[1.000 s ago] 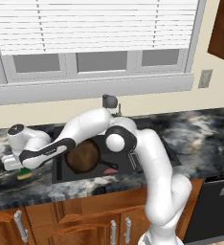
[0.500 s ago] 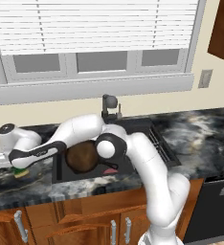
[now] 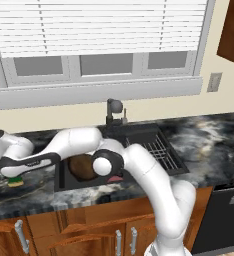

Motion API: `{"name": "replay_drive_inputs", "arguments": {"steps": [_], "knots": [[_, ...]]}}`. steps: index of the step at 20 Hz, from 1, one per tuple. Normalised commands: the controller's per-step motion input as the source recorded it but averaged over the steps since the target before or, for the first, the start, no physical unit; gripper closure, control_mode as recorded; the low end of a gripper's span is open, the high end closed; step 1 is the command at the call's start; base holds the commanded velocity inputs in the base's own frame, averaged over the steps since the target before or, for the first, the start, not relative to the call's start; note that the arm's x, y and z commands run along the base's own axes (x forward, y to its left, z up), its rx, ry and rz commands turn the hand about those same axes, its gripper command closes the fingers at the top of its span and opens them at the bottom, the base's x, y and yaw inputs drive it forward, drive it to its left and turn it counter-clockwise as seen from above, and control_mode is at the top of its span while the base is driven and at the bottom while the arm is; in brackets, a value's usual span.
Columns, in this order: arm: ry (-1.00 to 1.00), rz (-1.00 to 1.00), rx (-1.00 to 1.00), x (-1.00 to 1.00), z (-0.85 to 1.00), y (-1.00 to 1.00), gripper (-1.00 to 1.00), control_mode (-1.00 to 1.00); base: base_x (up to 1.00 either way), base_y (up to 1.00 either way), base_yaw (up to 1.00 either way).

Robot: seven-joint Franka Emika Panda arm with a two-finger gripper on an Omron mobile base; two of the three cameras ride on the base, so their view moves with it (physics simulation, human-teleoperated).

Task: Pick the pan and sponge and place them into the sink. Then turn on the water.

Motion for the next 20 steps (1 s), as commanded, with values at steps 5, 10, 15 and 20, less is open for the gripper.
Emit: {"name": "replay_drive_inputs", "arguments": {"steps": [5, 10, 15, 20], "knots": [[0.0, -0.01, 0.0, 0.0, -0.1, 0.02, -1.0, -1.0, 0.0, 0.0, 0.0], [0.0, 0.0, 0.0, 0.0, -0.18, -0.17, -1.0, -1.0, 0.0, 0.0, 0.0], [0.0, 0.0, 0.0, 0.0, -0.04, -0.41, -1.0, -1.0, 0.0, 0.0, 0.0], [0.0, 0.0, 0.0, 0.0, -0.14, -0.33, -1.0, -1.0, 0.0, 0.0, 0.0]]}}
